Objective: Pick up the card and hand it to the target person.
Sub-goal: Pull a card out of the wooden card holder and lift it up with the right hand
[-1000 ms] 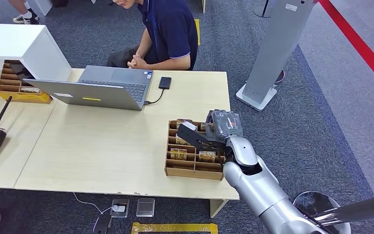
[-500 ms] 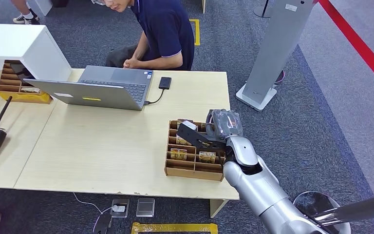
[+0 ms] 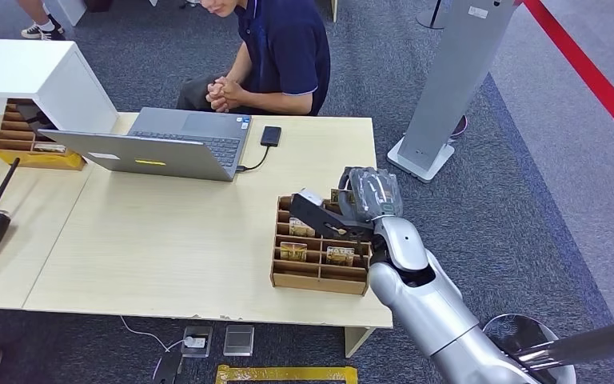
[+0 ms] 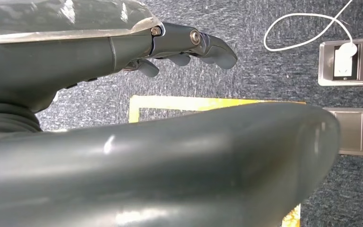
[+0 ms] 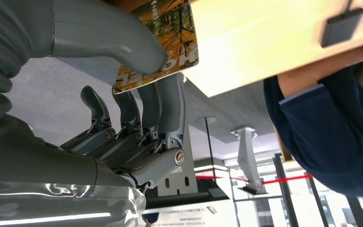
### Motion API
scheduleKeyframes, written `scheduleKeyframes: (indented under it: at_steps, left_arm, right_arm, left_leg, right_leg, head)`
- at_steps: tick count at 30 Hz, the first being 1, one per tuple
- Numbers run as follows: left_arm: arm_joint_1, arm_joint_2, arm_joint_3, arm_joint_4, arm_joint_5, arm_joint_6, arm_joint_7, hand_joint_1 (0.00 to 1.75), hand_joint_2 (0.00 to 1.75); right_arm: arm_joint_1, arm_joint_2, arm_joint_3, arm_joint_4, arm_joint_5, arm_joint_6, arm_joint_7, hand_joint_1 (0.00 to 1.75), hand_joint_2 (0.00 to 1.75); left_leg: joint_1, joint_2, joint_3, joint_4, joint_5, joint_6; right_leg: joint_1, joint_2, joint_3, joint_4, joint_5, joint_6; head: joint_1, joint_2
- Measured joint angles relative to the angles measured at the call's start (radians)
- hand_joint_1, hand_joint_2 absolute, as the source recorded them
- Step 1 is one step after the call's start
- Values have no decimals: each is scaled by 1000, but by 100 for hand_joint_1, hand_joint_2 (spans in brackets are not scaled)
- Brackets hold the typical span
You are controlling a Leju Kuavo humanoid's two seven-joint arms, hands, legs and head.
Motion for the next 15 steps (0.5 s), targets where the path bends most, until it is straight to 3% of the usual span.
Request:
scheduleKeyframes:
  at_steps: [15]
  left_arm:
    - [1, 0, 0, 0, 15, 11, -2, 0, 0]
  right_arm:
    - [39, -49, -31, -246, 6, 23, 20, 145, 175]
  left_leg:
    - [0, 0, 0, 0, 0, 0]
  right_leg:
    - [0, 0, 0, 0, 0, 0]
  head:
    - [0, 0]
